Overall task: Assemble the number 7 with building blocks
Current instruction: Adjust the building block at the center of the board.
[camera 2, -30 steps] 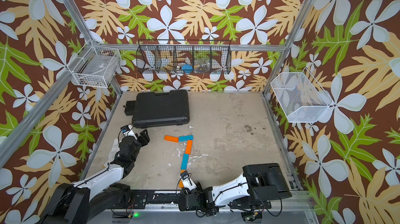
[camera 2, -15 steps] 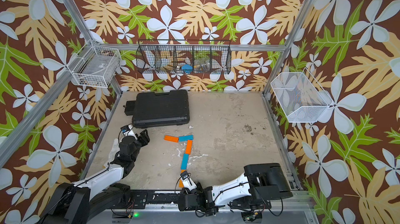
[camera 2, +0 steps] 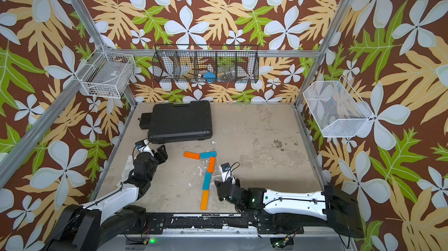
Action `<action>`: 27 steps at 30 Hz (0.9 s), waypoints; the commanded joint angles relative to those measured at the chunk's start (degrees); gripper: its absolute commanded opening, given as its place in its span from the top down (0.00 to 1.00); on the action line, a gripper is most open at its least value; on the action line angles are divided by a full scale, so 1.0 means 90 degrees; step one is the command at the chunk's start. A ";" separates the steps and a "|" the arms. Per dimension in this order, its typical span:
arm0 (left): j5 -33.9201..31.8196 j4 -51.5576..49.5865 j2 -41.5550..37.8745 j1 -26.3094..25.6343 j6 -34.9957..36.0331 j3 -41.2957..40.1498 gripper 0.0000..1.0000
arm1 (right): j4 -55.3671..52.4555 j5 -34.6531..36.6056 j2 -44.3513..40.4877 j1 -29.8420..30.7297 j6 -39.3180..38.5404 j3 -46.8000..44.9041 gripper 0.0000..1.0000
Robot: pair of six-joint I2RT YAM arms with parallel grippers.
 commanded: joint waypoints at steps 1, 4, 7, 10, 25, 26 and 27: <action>0.0123 0.0090 0.0100 0.0016 0.0079 0.0090 0.31 | 0.0580 -0.0995 0.0102 -0.1082 -0.1328 0.0190 0.59; 0.0177 0.0072 0.0277 0.0017 0.0046 0.0204 0.38 | 0.0569 -0.1114 0.0659 -0.1590 -0.1739 0.0741 0.60; 0.0365 -0.0048 0.0547 0.0011 0.0058 0.0411 0.42 | 0.0845 -0.1668 0.1386 -0.2045 -0.1890 0.1111 0.61; 0.0547 -0.0195 0.0867 0.0012 0.0073 0.0628 0.44 | 0.0993 -0.1972 0.2190 -0.2441 -0.1903 0.1395 0.64; 0.0882 -0.0391 0.1577 0.0011 0.0015 0.1015 0.73 | 0.1311 -0.1638 0.4408 -0.2864 -0.2066 0.2201 0.70; 0.0921 -0.0399 0.1604 0.0014 0.0016 0.1029 0.77 | 0.1296 -0.1604 0.4474 -0.2874 -0.2095 0.2273 0.70; 0.0961 -0.0393 0.1649 0.0011 0.0016 0.1048 0.82 | 0.1263 -0.1554 0.4541 -0.2891 -0.2131 0.2348 0.70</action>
